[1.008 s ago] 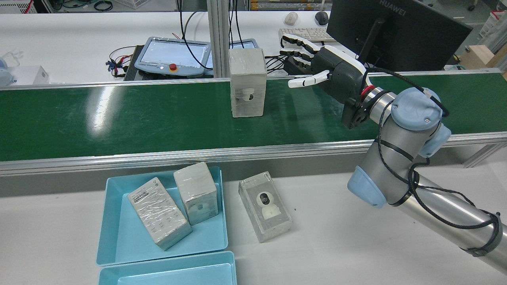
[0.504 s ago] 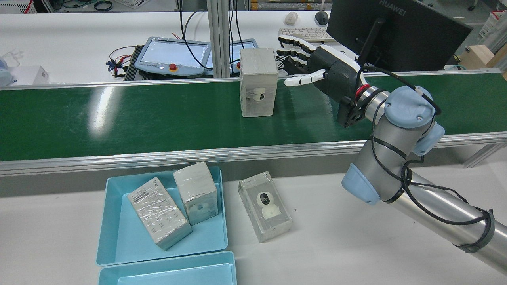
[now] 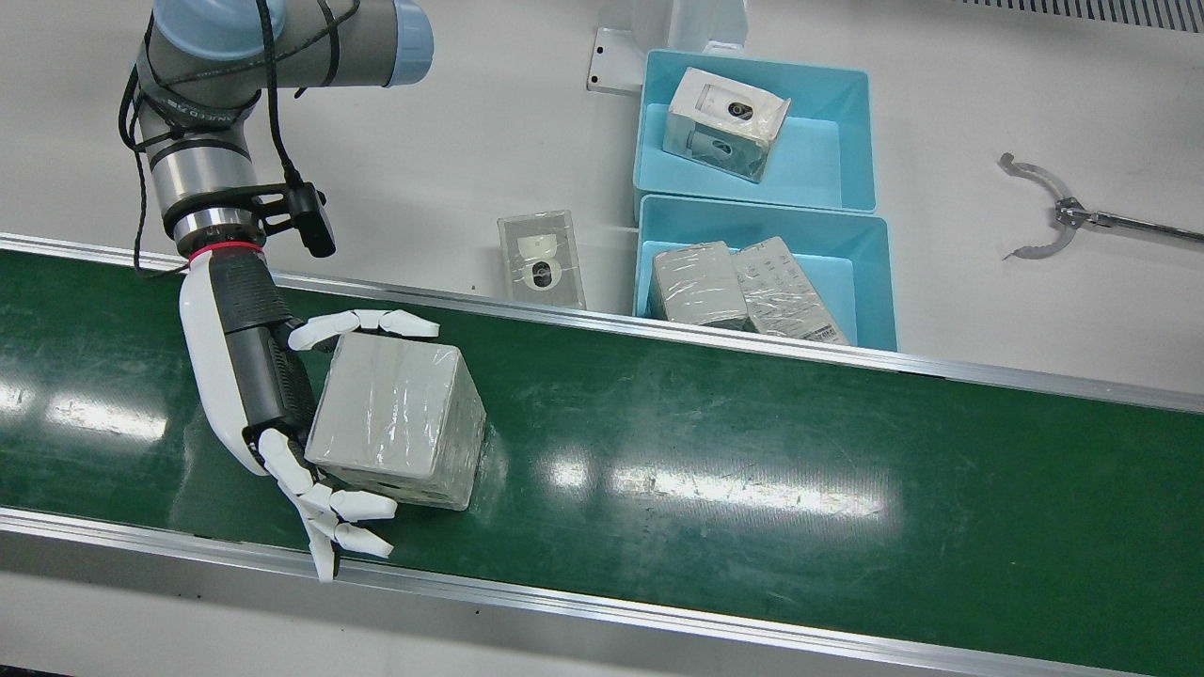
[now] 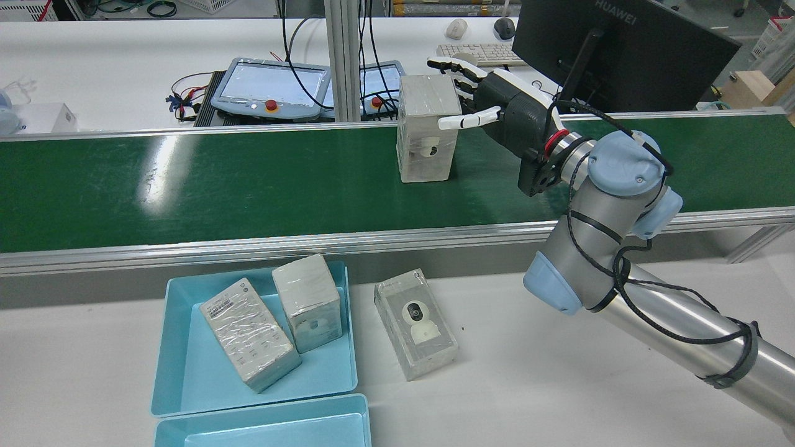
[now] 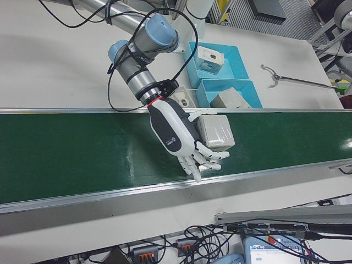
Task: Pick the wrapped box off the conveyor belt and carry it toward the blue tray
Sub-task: 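Close the right hand around the wrapped box and lift it off, then carry the held box down toward the blue tray with the right hand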
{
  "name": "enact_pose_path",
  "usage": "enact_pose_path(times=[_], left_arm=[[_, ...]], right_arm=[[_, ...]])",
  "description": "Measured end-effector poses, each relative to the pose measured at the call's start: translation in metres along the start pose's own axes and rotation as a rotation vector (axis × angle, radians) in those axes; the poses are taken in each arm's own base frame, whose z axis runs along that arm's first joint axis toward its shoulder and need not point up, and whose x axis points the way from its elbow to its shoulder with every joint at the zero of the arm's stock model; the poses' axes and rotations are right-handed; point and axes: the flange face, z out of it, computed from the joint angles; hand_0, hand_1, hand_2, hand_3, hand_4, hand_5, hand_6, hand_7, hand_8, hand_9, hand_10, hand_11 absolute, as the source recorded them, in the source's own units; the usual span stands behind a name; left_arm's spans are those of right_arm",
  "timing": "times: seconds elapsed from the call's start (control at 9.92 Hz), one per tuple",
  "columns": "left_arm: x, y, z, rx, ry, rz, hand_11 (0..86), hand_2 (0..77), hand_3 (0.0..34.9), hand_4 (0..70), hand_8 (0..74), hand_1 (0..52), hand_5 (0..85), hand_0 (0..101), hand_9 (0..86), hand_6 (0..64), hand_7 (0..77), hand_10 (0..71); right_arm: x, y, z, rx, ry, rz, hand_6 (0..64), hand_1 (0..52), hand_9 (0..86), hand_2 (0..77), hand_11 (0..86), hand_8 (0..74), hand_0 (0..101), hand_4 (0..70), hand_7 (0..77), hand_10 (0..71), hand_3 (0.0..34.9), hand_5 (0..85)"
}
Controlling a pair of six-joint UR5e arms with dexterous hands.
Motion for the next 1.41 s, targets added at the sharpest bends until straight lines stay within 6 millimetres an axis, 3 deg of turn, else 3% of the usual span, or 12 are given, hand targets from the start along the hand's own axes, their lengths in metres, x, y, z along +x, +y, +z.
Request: enact_pose_path(times=[0.1, 0.2, 0.3, 0.4, 0.5, 0.6, 0.71, 0.81, 0.91, 1.01, 1.11, 1.41], left_arm=[[0.000, 0.000, 0.000, 0.000, 0.000, 0.000, 0.0, 0.5, 0.0, 0.5, 0.5, 0.0, 0.5, 0, 0.0, 0.5, 0.5, 0.5], [0.000, 0.000, 0.000, 0.000, 0.000, 0.000, 0.0, 1.1, 0.0, 0.0, 0.0, 0.0, 0.5, 0, 0.5, 0.0, 0.5, 0.0], [0.000, 0.000, 0.000, 0.000, 0.000, 0.000, 0.0, 1.1, 0.0, 0.5, 0.0, 0.0, 0.5, 0, 0.5, 0.0, 0.5, 0.5], [0.000, 0.000, 0.000, 0.000, 0.000, 0.000, 0.0, 0.5, 0.0, 0.0, 0.5, 0.0, 0.5, 0, 0.5, 0.0, 0.5, 0.5], [0.000, 0.000, 0.000, 0.000, 0.000, 0.000, 0.0, 0.5, 0.0, 0.0, 0.5, 0.0, 0.5, 0, 0.5, 0.0, 0.5, 0.5], [0.000, 0.000, 0.000, 0.000, 0.000, 0.000, 0.0, 0.5, 0.0, 0.5, 0.5, 0.0, 0.5, 0, 0.0, 0.0, 0.5, 0.0], [0.000, 0.000, 0.000, 0.000, 0.000, 0.000, 0.0, 0.5, 0.0, 0.5, 0.5, 0.0, 0.5, 0, 0.0, 0.5, 0.5, 0.0], [0.000, 0.000, 0.000, 0.000, 0.000, 0.000, 0.0, 0.5, 0.0, 0.0, 0.5, 0.0, 0.5, 0, 0.0, 0.0, 0.5, 0.0], [0.000, 0.000, 0.000, 0.000, 0.000, 0.000, 0.0, 1.1, 0.0, 0.5, 0.5, 0.0, 0.5, 0, 0.0, 0.0, 0.5, 0.5], [0.000, 0.000, 0.000, 0.000, 0.000, 0.000, 0.0, 1.1, 0.0, 0.5, 0.5, 0.0, 0.5, 0, 0.0, 0.0, 0.5, 0.5], [0.000, 0.000, 0.000, 0.000, 0.000, 0.000, 0.0, 1.1, 0.0, 0.5, 0.5, 0.0, 0.5, 0, 0.5, 0.0, 0.5, 0.0], [0.000, 0.000, 0.000, 0.000, 0.000, 0.000, 0.0, 1.1, 0.0, 0.0, 0.5, 0.0, 0.5, 0, 0.0, 0.0, 0.5, 0.5]], right_arm=[[0.002, -0.001, 0.000, 0.003, -0.002, 0.002, 0.0, 12.0, 2.7, 19.6, 9.8, 0.0, 44, 13.6, 19.6, 6.0, 30.3, 24.5], [0.002, -0.001, 0.000, 0.006, -0.007, 0.006, 7.1, 15.8, 3.8, 25.6, 14.7, 0.0, 44, 16.9, 31.1, 10.4, 30.2, 31.1], [0.000, 0.000, 0.000, 0.006, -0.016, 0.012, 7.1, 15.8, 3.8, 25.6, 14.7, 0.0, 44, 16.9, 31.1, 10.4, 30.2, 31.1], [-0.004, 0.008, -0.002, -0.008, -0.031, 0.020, 14.2, 14.7, 21.3, 27.8, 29.5, 14.2, 44, 16.9, 37.6, 20.2, 29.7, 36.0], [-0.013, 0.024, -0.006, -0.041, -0.058, 0.029, 14.2, 14.7, 21.3, 27.8, 29.5, 14.2, 44, 16.9, 37.6, 20.2, 29.7, 36.0], [-0.022, 0.049, -0.012, -0.087, -0.093, 0.038, 22.4, 10.9, 41.5, 29.5, 45.8, 26.2, 44, 20.7, 44.7, 32.7, 22.8, 40.4], [-0.027, 0.077, -0.021, -0.139, -0.126, 0.049, 22.4, 10.9, 41.5, 29.5, 45.8, 26.2, 44, 20.7, 44.7, 32.7, 22.8, 40.4], [-0.024, 0.104, -0.030, -0.188, -0.149, 0.068, 23.5, 10.9, 38.7, 29.5, 42.0, 25.6, 45, 21.3, 45.8, 28.4, 19.6, 41.5], [-0.010, 0.131, -0.041, -0.229, -0.159, 0.095, 25.6, 10.9, 36.5, 29.5, 38.7, 23.5, 44, 21.8, 49.1, 26.7, 11.6, 43.1], [0.009, 0.156, -0.053, -0.264, -0.165, 0.108, 25.6, 10.9, 36.5, 29.5, 38.7, 23.5, 44, 21.8, 49.1, 26.7, 11.6, 43.1], [0.032, 0.182, -0.067, -0.297, -0.163, 0.105, 25.6, 5.4, 36.5, 31.1, 38.7, 24.5, 45, 21.8, 50.7, 26.2, 2.9, 43.6], [0.122, 0.243, -0.108, -0.331, -0.125, 0.130, 25.6, 5.4, 37.1, 31.1, 38.2, 24.0, 46, 22.4, 51.3, 26.2, 1.2, 43.6]])
